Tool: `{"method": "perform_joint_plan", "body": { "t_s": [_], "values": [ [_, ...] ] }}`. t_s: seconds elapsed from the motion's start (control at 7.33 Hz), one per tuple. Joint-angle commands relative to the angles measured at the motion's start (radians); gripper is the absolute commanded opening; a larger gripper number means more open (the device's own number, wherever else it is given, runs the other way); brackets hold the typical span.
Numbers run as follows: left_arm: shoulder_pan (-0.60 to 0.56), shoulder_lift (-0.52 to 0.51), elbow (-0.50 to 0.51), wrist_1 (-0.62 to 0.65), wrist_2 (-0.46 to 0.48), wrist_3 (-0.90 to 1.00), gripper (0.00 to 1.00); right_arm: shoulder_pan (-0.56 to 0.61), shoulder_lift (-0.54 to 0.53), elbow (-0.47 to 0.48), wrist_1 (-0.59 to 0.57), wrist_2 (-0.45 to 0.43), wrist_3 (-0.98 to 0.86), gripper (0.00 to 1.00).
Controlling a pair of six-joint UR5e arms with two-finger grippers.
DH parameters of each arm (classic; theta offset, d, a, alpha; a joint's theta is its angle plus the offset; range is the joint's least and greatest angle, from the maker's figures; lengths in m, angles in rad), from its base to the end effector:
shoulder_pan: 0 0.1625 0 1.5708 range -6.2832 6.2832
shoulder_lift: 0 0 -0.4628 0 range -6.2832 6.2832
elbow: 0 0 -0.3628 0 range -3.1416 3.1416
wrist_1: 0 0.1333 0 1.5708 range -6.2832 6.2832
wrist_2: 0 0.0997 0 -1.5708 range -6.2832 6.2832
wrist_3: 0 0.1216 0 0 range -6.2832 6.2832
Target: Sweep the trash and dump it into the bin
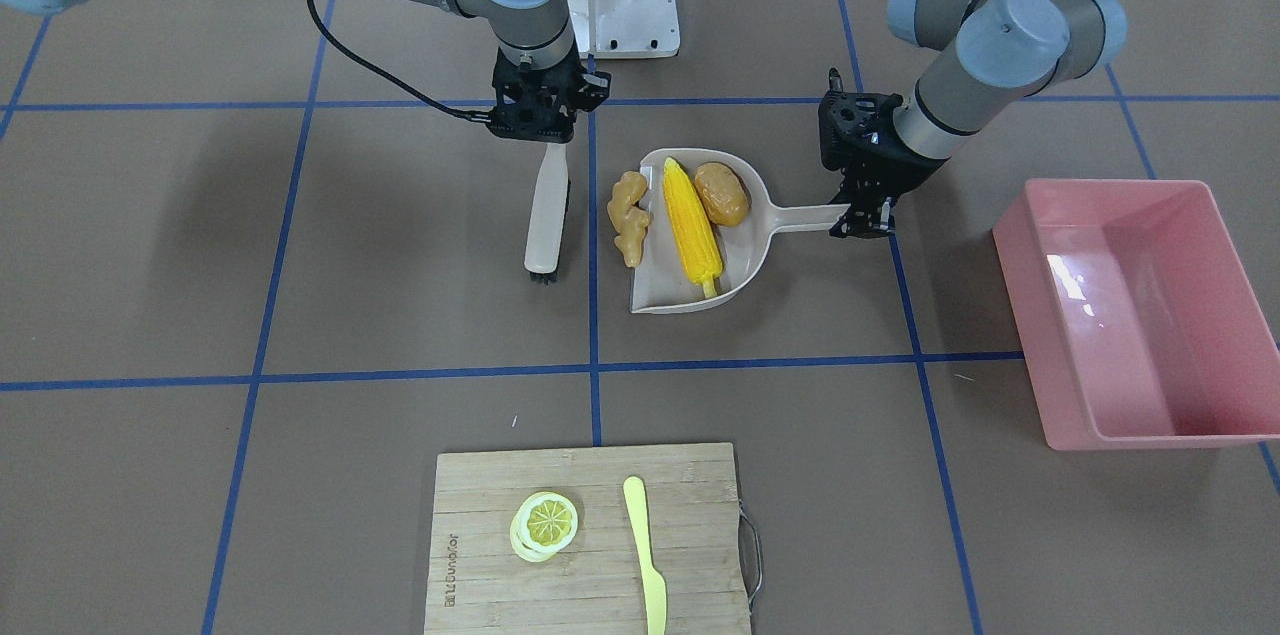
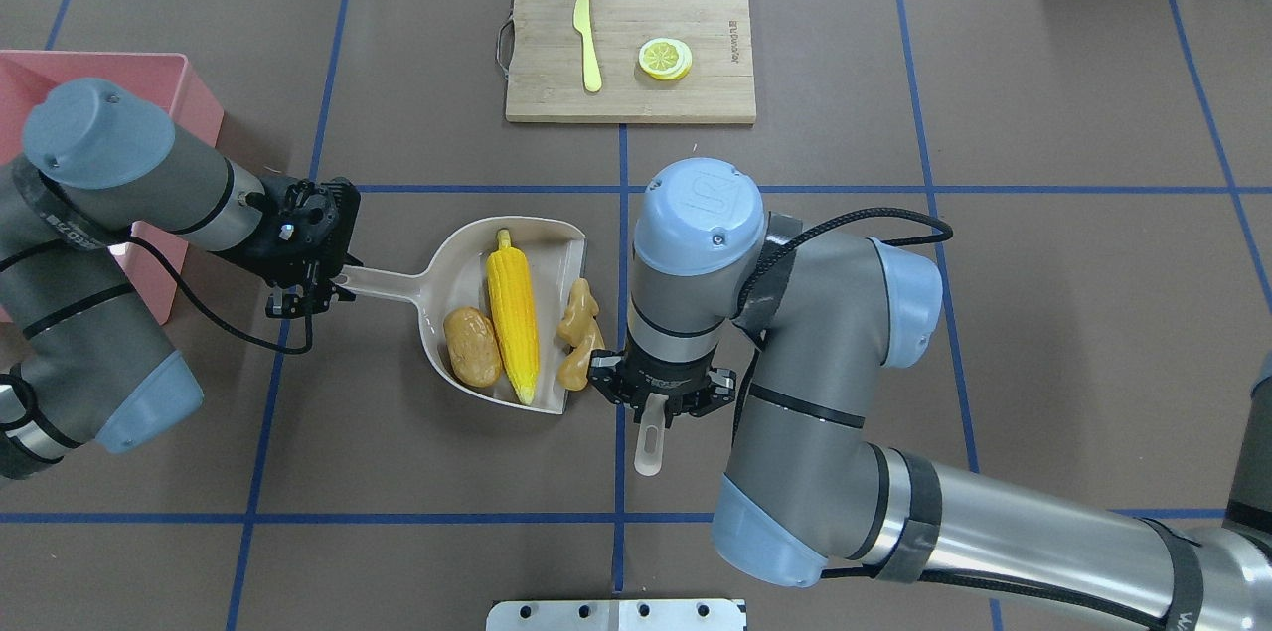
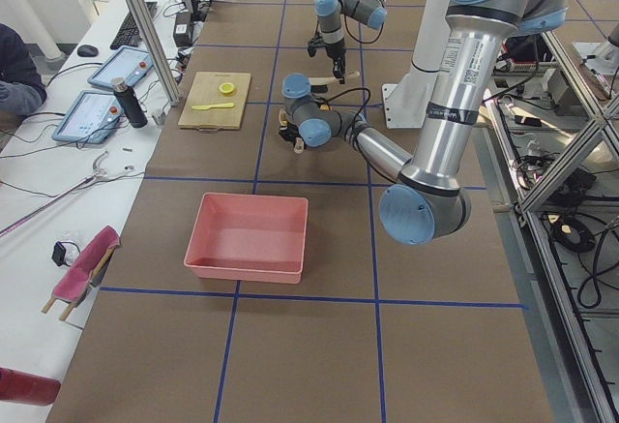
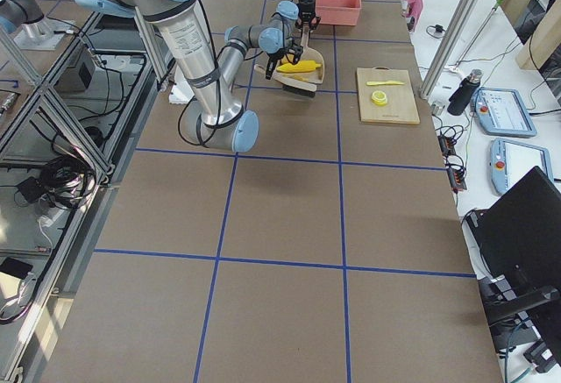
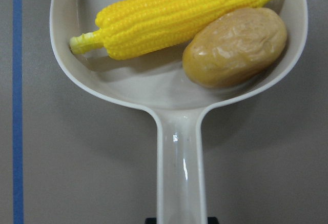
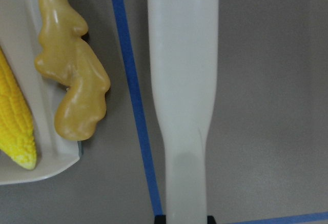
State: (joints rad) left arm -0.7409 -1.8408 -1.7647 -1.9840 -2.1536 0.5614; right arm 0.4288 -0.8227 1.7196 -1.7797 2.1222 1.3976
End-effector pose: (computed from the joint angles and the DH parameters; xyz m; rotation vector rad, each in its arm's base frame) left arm 0.3903 -0.4470 0.4345 0.8581 0.7275 1.5133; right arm -0.5931 -0.3477 0.2349 -0.3063 -0.7958 0.0503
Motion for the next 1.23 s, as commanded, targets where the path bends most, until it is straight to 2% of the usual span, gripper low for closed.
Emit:
{"method": "perform_joint_plan", "body": {
  "t_s": [0.0, 0.41, 0.82, 1.09],
  "values": [
    [0.0, 0.002, 0.011, -0.022, -0.012, -0.006, 0.0, -0.03, 0.138, -0.18, -0.04, 0.004, -0.015, 0.0],
    [0.0, 0.006, 0.01, -0.036, -0.012, -0.006, 0.0, -0.076, 0.194, -0.229, -0.032, -0.013, -0.014, 0.0],
    [0.0, 0.005, 0.01, -0.047, -0.012, -0.018, 0.0, -0.079, 0.238, -0.227, 0.042, -0.013, 0.008, 0.0],
    [0.0, 0.006, 0.01, -0.074, -0.012, -0.046, 0.0, -0.085, 0.251, -0.224, 0.043, -0.016, 0.003, 0.0]
  ]
}}
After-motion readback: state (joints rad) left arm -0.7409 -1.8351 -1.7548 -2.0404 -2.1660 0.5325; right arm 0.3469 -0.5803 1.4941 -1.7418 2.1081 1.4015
